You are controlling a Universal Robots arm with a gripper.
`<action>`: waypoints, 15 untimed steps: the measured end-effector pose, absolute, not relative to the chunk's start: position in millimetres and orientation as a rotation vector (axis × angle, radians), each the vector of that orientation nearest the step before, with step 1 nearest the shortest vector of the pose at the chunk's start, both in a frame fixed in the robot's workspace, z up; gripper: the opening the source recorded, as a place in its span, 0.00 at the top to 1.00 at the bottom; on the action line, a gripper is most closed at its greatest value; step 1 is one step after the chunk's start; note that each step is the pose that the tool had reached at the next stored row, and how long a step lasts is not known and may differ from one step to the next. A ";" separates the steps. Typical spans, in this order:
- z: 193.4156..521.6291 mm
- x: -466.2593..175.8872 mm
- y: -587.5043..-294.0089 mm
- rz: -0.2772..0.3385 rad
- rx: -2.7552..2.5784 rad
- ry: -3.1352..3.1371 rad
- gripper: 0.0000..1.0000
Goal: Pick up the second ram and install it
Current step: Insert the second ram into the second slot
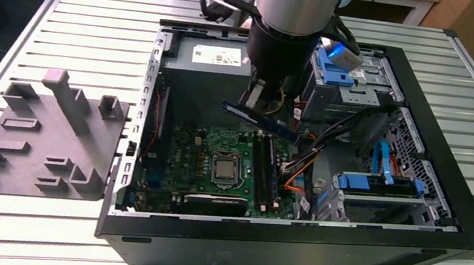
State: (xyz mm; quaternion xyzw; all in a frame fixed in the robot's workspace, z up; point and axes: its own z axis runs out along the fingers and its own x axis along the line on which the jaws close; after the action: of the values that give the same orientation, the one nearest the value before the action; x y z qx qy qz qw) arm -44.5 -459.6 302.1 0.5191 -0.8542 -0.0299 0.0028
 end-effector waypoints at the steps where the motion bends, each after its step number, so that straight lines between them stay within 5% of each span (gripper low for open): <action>1: 302.2 -44.5 -459.7 -0.094 1.621 -2.683 0.88; 15: 302.1 -42.9 -459.7 -0.091 1.521 -2.742 0.88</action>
State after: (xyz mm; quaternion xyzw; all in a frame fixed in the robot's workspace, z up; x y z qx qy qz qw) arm -42.9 -459.7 302.1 0.4848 -0.8742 -0.0290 0.0022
